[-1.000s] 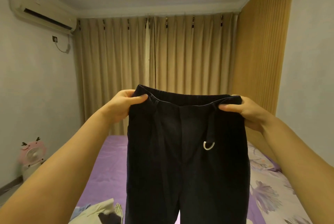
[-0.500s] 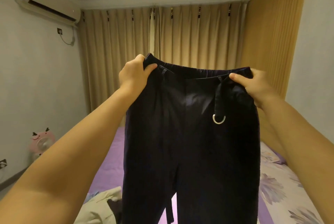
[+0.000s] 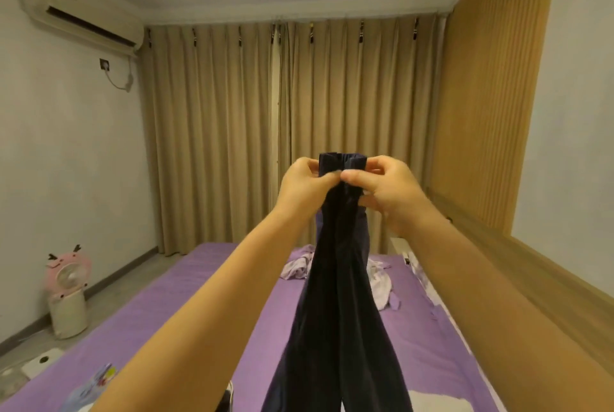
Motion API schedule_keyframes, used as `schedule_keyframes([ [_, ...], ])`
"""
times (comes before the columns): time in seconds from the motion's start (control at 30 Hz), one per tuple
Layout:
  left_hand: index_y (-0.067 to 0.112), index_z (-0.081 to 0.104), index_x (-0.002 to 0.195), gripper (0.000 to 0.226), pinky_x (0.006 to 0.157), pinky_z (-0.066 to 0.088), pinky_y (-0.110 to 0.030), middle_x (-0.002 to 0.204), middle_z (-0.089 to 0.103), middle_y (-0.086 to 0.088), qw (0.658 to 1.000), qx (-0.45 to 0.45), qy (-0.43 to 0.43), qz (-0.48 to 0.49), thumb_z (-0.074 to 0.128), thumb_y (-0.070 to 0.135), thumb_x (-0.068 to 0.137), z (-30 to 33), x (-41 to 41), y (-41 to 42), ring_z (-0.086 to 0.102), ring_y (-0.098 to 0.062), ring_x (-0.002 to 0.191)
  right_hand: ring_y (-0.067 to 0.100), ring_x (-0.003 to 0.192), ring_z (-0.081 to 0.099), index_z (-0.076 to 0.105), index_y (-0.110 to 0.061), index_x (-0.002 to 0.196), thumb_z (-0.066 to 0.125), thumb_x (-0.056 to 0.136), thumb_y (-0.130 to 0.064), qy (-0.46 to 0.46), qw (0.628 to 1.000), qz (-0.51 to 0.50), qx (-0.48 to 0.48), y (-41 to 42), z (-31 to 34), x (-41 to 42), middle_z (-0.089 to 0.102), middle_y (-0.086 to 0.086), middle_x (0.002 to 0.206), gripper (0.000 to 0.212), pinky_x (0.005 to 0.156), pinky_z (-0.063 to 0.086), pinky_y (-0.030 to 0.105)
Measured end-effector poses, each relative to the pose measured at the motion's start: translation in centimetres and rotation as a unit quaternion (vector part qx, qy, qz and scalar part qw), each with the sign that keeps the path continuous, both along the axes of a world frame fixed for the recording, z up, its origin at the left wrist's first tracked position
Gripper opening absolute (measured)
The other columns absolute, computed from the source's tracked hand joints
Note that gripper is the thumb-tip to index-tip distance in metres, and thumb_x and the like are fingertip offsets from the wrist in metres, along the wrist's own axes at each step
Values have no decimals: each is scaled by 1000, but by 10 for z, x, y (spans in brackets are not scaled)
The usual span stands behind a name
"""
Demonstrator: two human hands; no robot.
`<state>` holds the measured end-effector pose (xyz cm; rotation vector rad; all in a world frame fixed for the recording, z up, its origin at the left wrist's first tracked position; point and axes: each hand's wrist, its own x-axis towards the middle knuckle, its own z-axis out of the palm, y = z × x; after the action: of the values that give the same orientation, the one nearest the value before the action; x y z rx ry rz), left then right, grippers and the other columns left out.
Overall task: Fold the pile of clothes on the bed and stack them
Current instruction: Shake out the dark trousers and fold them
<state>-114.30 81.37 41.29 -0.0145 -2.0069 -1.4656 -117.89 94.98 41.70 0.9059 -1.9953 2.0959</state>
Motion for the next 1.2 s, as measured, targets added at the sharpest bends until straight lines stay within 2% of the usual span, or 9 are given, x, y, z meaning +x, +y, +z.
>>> schedule_keyframes([
  [0.1,5,62,108,30,84,57,-46,99,70,-12,999,37,18,-16,65,28,89,-13,4,3,69,-24,93,12,83,63,58,-13,98,73,81,-27,142,979,-121,86,-5,-12,4,64,1,90,27,70,55,26],
  [0.17,10,65,103,23,84,58,-40,97,71,-9,996,83,26,-29,62,29,91,-18,5,4,69,-23,92,12,83,63,59,-16,96,73,81,-30,165,974,-132,77,-7,-18,4,64,-1,88,25,71,55,27],
  [0.33,12,66,104,26,65,57,-23,88,73,-3,979,153,2,-137,49,30,99,-25,8,5,71,-12,78,15,89,70,64,-24,91,68,86,-15,93,995,-24,-31,-10,-25,1,71,1,92,11,76,59,29],
  [0.53,15,60,117,34,92,54,-39,108,68,-8,990,67,26,-119,69,19,85,-35,8,3,66,-22,101,13,97,69,65,-19,108,49,96,-5,112,988,100,-20,3,-29,-2,72,1,100,24,78,56,22],
  [0.7,18,62,115,27,91,54,-42,104,71,-2,991,67,25,-114,64,22,89,-20,7,0,68,-19,98,1,113,54,51,-34,120,64,89,-18,287,947,-143,-28,16,-55,-12,57,-17,118,37,91,44,13],
  [0.8,18,62,115,30,92,54,-42,105,71,-1,989,83,29,-115,68,20,86,-8,9,-10,68,-18,100,-16,117,42,31,-34,141,72,77,-36,111,991,-49,-54,30,-65,-25,39,-32,128,76,84,43,4],
  [0.87,17,63,114,32,92,53,-41,105,71,-1,989,88,30,-117,70,18,84,-1,12,-16,68,-20,100,-9,111,54,40,-32,137,71,72,-41,-12,995,71,-66,35,-71,-32,53,-30,122,72,76,50,9],
  [0.97,17,62,114,30,89,55,-37,104,72,-1,990,88,25,-109,69,17,85,2,16,-26,68,-20,100,14,101,67,67,-29,107,72,70,-40,-30,988,123,-93,35,-74,-37,71,-4,108,39,72,55,21],
  [1.2,18,45,131,44,87,51,-28,129,56,-7,1000,1,11,-3,62,21,91,2,30,-56,58,-15,109,18,88,71,68,-17,100,76,73,-21,-31,981,123,-150,-2,-49,-18,74,2,96,29,68,56,23],
])
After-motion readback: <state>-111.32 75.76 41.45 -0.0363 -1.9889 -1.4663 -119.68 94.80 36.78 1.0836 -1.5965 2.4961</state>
